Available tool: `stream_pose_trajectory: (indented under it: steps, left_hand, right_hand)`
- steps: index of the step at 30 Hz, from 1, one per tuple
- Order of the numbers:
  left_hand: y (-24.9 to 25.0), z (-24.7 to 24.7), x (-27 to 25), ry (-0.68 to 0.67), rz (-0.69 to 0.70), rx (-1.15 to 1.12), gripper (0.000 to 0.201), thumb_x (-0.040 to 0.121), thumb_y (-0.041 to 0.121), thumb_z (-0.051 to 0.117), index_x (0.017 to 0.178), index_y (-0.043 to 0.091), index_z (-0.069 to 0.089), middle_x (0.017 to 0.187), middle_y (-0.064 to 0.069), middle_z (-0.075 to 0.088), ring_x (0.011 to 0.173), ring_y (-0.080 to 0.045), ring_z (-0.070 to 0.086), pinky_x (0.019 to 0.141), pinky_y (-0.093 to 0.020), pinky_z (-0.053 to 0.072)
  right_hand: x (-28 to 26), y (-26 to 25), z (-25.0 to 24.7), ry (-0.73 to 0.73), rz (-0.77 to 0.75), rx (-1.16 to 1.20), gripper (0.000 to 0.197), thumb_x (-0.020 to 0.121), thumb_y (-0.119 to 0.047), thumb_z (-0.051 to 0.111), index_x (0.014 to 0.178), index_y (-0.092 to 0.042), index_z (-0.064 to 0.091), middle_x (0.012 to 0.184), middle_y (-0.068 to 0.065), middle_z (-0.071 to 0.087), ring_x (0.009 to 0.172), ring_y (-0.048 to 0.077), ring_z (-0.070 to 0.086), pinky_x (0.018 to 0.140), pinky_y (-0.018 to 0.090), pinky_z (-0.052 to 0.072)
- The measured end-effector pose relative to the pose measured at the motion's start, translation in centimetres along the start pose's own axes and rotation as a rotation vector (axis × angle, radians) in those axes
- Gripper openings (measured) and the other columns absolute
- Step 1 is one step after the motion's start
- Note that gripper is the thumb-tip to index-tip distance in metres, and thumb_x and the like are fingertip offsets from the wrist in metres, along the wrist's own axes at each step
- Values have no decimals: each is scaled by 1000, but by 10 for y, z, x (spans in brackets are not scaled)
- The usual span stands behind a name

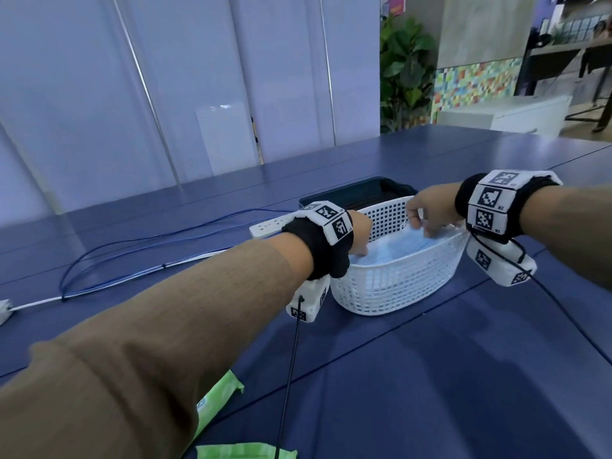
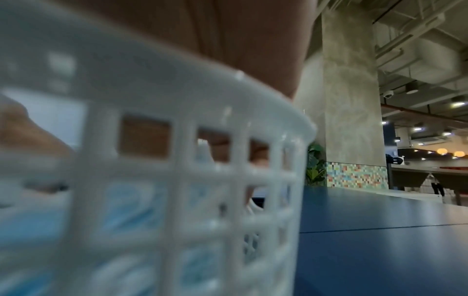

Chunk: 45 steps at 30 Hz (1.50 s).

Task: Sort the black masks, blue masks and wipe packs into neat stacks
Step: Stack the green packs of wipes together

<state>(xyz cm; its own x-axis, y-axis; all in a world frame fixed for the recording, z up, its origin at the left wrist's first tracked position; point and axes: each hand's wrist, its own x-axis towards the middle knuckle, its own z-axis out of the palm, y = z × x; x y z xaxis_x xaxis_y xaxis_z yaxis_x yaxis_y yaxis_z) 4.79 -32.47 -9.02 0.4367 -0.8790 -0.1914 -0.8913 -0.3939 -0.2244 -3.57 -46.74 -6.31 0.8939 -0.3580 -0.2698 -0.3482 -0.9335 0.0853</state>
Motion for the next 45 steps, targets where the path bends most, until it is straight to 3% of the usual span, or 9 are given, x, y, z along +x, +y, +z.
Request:
stream_pose_trajectory:
  steps: [5,9,15,19,24,28,33,40,45]
  left_hand:
    - [7,-12,-14,13,7,116,37,90,16,56,57,13,38,59,-2,37,67,-35,46,57,-28,36]
    - [5,-27,-28,29,-11,40,25,93,17,52,70,6,54,82,-8,49,100,-33,59,78,-34,42]
    - [-59,-50,-94,315,-29,-599,20,96,20,50,106,13,66,85,2,63,53,1,55,53,-11,44]
    - [-104,-24,-167,370,-167,-1020,21,99,18,44,113,13,58,86,5,62,51,3,55,52,-14,46]
    - [-128,56,-251,360,-412,-1286,18,99,20,44,108,13,58,88,0,63,55,-4,56,49,-15,46]
    - [-132,99,-298,222,-493,-1292,17,98,19,46,103,13,60,88,-1,65,58,-9,57,51,-18,47]
    - [-138,116,-325,154,-472,-1339,15,95,25,54,102,14,61,89,-2,66,59,-9,60,52,-19,49]
    - [-140,126,-323,241,-493,-1391,15,98,18,46,98,14,61,89,-2,66,61,-10,58,56,-20,49]
    - [-135,131,-317,260,-477,-1434,15,97,21,49,101,12,59,93,-2,64,69,-12,56,61,-22,48]
  right_hand:
    - [-2,-4,8,67,-1,-99,14,80,-7,66,85,-18,59,84,-2,59,67,11,49,54,19,39]
    - [-16,-13,-18,156,4,-215,13,86,-15,62,98,-12,66,103,6,65,78,17,51,62,23,38]
    - [-65,-63,-65,448,-207,274,12,86,-24,64,92,-14,64,83,1,64,70,17,56,60,26,41]
    - [-79,-136,-42,133,-399,717,9,90,-23,60,89,-15,58,83,5,64,64,19,58,52,25,48]
    - [-65,-231,19,-180,-493,447,22,86,-27,67,101,-13,58,80,5,65,62,20,61,58,31,52]
    - [-63,-287,42,-170,-690,80,58,79,-32,73,130,-21,47,121,8,58,99,28,61,91,38,50]
    - [-69,-330,41,-30,-891,-202,74,72,-36,78,135,-20,42,130,8,44,116,25,46,97,34,40]
    - [-70,-332,41,-154,-702,-377,77,71,-52,73,129,-10,45,118,4,54,107,24,52,85,29,41]
    - [-67,-302,35,-139,-624,-71,37,78,-48,70,101,-20,60,94,-5,63,82,15,57,67,24,44]
